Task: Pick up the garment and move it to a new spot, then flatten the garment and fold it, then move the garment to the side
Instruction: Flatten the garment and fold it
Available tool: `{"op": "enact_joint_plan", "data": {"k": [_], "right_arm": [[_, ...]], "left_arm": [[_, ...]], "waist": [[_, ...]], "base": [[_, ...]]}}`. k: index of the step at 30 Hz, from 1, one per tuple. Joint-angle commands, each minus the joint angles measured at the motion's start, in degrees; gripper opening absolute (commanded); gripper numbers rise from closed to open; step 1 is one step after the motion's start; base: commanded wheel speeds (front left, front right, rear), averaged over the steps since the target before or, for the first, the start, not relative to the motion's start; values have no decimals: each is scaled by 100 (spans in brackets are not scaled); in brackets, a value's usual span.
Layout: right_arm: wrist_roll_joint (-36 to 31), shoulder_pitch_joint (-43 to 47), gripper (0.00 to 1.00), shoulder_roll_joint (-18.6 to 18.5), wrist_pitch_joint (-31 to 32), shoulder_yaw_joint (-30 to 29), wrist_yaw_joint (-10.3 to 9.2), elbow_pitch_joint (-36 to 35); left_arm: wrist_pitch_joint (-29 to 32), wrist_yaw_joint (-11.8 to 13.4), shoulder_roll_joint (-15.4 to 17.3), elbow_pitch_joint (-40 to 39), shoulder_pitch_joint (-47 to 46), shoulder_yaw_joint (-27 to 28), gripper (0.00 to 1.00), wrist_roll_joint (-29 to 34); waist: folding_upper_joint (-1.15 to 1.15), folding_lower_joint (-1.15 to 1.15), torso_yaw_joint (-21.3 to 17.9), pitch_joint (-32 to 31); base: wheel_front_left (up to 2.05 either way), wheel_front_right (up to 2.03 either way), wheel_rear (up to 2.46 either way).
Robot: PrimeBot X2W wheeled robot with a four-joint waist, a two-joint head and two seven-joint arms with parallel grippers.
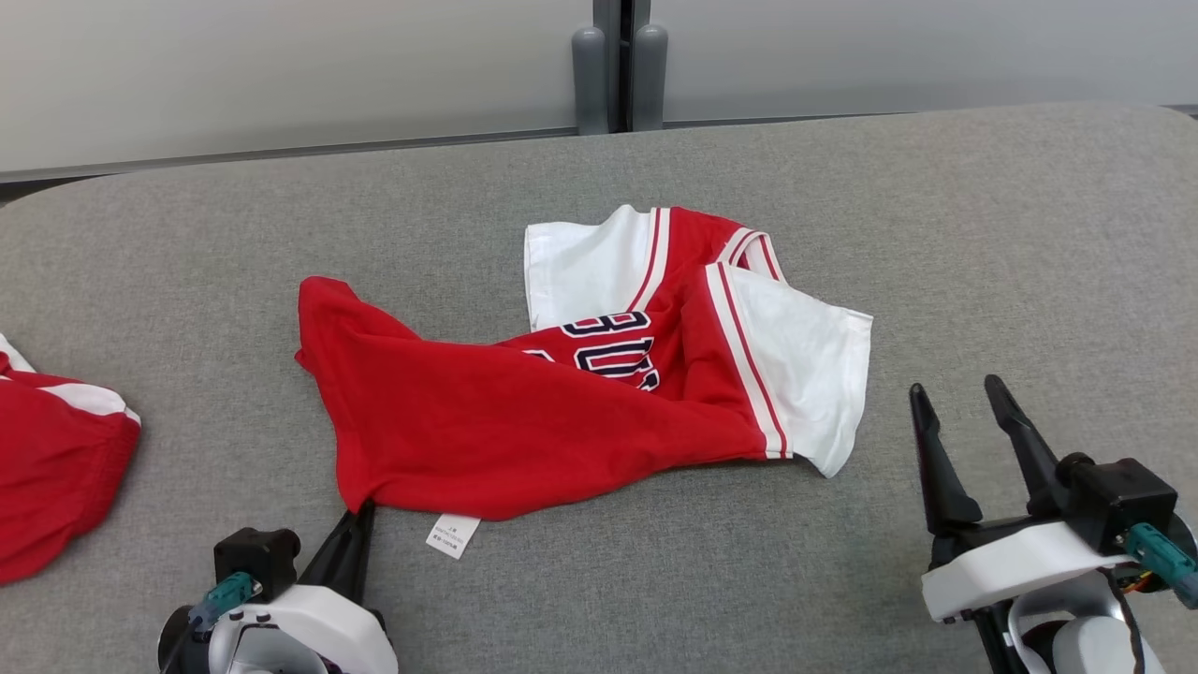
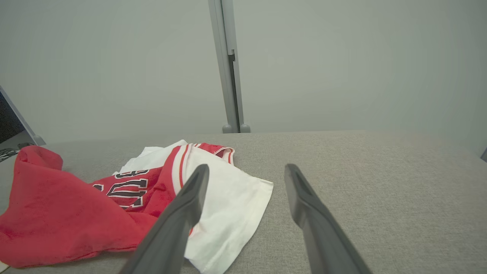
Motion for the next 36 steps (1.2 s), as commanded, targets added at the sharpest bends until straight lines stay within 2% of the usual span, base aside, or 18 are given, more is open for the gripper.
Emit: {"op": "enact_joint_plan", "data": {"k": [1, 5, 11, 23, 24, 26, 31, 36], "right_arm": [[6, -101, 100, -60, -41, -124, -2, 94], [47, -192, 100, -142, -4, -306, -2, 378], [174, -726, 100, -356, -64, -405, -1, 1206], [492, -2021, 100, -577, -119, 189, -2, 3052], [557, -2060, 75, -588, -92, 251, -2, 3181], [684, -2078, 0, -574, -93, 368, -2, 3344], [969, -2099, 0, -705, -311, 546, -3, 3406], [1055, -2050, 0, -806, -859, 486, -2, 2901]], "left_arm": [[-95, -15, 67, 25, -153, -38, 0, -50], [-182, -24, 89, 22, -227, -82, 0, -68], [-278, -38, 73, -71, -502, -184, 0, -81], [-455, -35, -35, -189, -826, -365, 0, -99], [-480, -33, -32, -207, -822, -352, 0, -112], [-531, -22, -6, -285, -812, -307, 0, -97], [-610, 42, 51, -676, -710, -198, 0, -19], [-632, 128, 128, -1478, -585, 13, 0, 92]], "waist": [[0, 0, 19, 22], [0, 0, 76, 102], [0, 0, 277, 448], [0, 0, 605, 922], [0, 0, 613, 922], [0, 0, 617, 913], [0, 0, 599, 854], [0, 0, 537, 713]], "base": [[0, 0, 0], [0, 0, 0], [0, 0, 0], [0, 0, 0], [0, 0, 0], [0, 0, 0], [0, 0, 0], [0, 0, 0]]}}
